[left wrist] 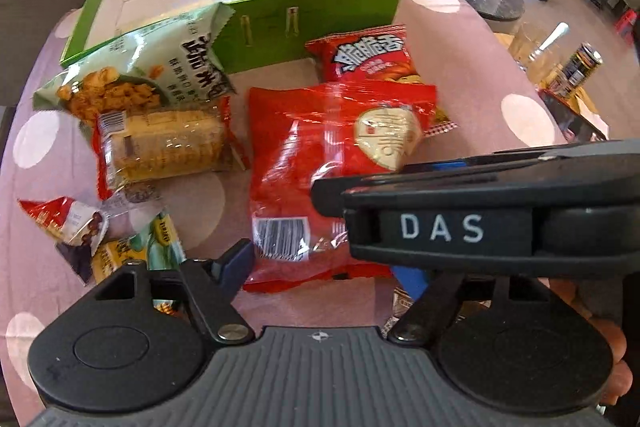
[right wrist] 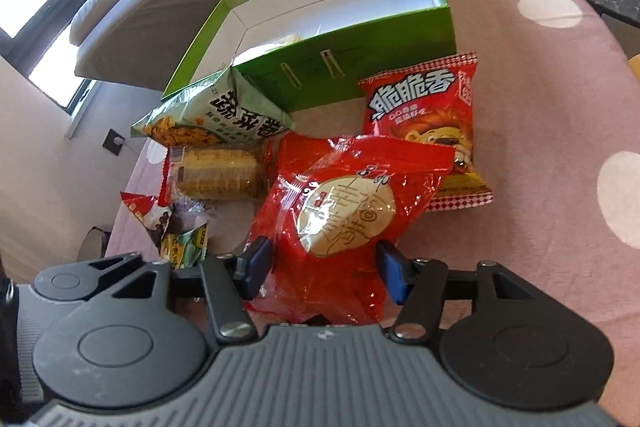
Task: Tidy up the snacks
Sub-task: 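Grasp the red cracker bag with the right gripper, then lower the red cracker bag into the box beside the bread and release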
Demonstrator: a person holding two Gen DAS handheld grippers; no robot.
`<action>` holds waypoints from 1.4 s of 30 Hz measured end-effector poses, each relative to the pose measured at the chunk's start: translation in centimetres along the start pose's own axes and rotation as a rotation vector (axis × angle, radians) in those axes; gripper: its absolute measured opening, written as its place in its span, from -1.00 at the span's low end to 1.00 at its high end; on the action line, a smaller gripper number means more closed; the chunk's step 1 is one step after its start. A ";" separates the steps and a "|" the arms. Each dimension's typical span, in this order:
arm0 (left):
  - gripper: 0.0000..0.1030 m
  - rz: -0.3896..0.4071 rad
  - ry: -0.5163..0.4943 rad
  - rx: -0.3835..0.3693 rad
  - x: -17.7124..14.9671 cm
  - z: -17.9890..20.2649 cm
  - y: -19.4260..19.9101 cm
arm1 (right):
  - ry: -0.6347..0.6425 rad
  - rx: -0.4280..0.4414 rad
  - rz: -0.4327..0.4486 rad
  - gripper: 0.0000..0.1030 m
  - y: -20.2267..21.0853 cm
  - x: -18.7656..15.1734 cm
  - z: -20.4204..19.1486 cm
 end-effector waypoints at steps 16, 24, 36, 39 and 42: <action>0.28 0.045 -0.019 -0.006 -0.5 0.6 1.8 | 0.131 -0.042 0.058 0.24 1.2 -0.6 -2.2; 0.51 -0.013 0.042 -0.029 -1.6 -0.8 -0.7 | 0.149 -0.075 0.045 0.32 0.5 -0.5 -1.6; 0.14 0.093 -0.057 -0.039 0.6 1.3 2.8 | 0.193 -0.029 0.060 -0.03 2.4 -0.5 -3.8; 0.14 0.114 -0.062 -0.025 1.5 0.9 4.2 | 0.188 -0.005 0.072 -0.03 3.3 0.2 -4.5; 0.14 0.127 -0.060 -0.008 2.7 0.2 5.5 | 0.189 0.012 0.090 -0.03 4.0 1.2 -5.4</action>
Point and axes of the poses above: each gripper's, at about its wrist camera, not at the fingertips, and y roughly against the way its jaws point, z to its right, x to its top, the point moved 10 cm from there along -y, roughly the way its jaws point, and after that the axes turned 15 degrees about -y, right-handed, at the moved point
